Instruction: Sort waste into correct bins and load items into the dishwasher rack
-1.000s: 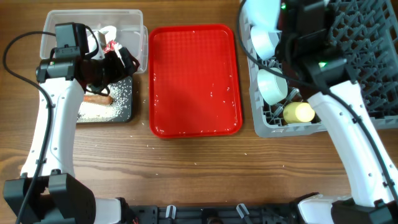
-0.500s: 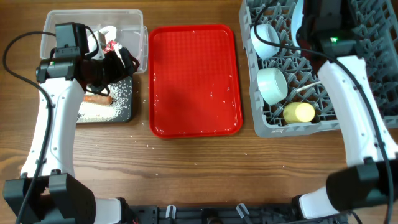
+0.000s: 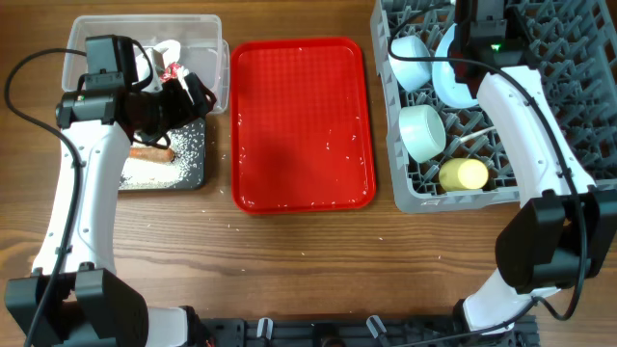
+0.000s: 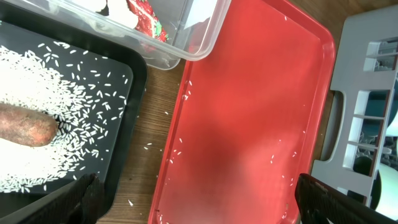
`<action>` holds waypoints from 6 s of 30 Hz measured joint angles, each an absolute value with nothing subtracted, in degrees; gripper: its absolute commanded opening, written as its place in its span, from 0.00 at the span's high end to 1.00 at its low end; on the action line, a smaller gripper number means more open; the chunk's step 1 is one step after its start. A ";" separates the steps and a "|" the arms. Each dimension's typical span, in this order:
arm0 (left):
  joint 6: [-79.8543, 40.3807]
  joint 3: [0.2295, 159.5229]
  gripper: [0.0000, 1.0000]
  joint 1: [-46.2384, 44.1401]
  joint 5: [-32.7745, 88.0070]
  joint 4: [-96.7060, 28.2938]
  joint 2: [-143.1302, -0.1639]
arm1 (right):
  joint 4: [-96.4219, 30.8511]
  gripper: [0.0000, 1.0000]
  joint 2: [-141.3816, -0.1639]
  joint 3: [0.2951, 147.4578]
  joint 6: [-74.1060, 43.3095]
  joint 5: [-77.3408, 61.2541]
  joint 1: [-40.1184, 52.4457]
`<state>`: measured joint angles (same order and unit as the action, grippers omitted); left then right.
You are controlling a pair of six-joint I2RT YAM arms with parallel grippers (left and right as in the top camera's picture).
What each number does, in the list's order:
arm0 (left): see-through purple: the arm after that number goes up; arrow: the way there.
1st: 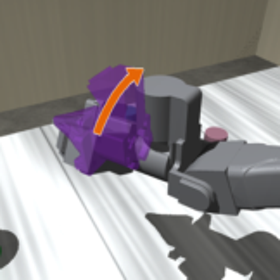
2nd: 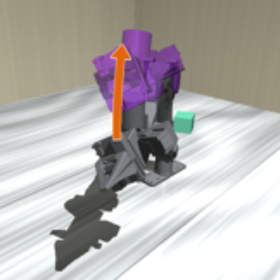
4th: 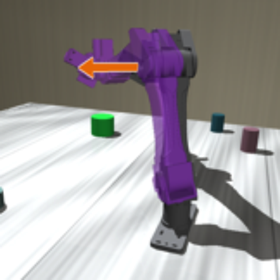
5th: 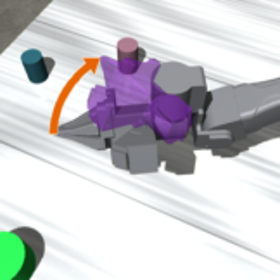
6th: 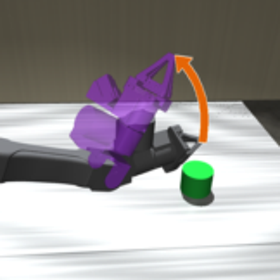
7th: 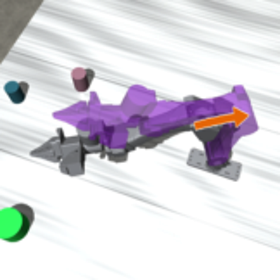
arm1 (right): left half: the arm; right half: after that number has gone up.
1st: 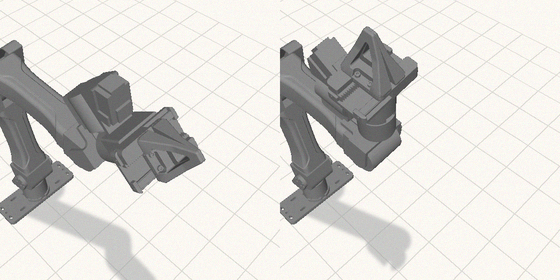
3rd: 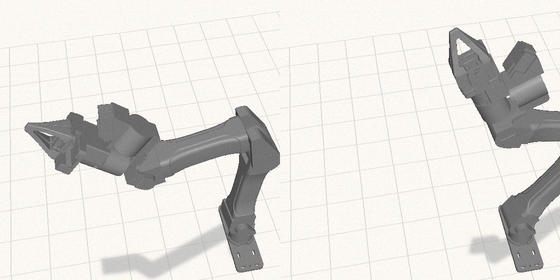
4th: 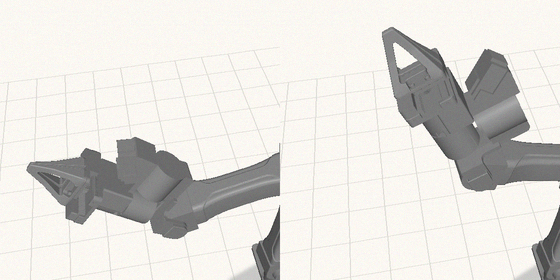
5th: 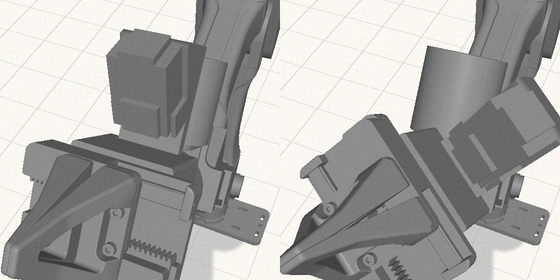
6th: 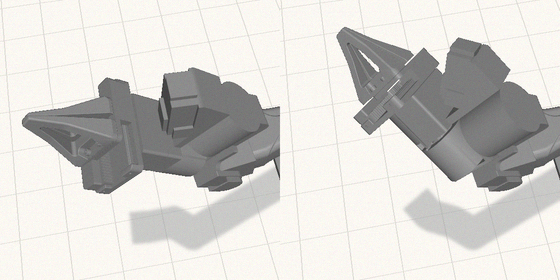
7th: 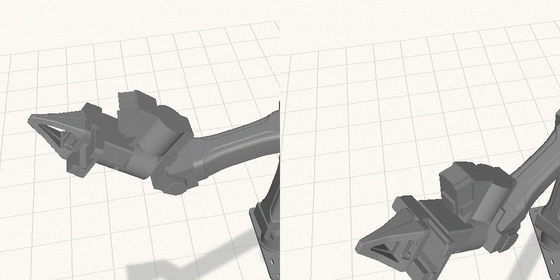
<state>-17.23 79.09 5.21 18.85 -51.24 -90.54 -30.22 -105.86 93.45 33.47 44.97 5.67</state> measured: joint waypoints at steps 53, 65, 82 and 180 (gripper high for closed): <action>-17.23 79.09 0.00 5.21 18.87 -51.24 -90.54 | -56.71 0.00 -42.26 93.60 14.44 4.89 5.63; -17.23 79.09 0.00 5.21 18.85 -51.27 -90.54 | -11.99 0.00 -39.79 48.03 13.58 -8.91 5.65; -17.23 79.09 0.00 5.21 18.68 -51.20 -90.54 | -2.22 0.00 -6.33 4.62 7.03 -12.45 5.41; -11.60 3.84 0.00 3.36 10.87 -10.85 -0.80 | 0.95 0.00 -0.93 0.56 6.22 -13.74 5.41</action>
<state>-11.60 3.84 3.36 10.87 -10.85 -0.80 0.95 -0.93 0.56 6.22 -13.74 5.41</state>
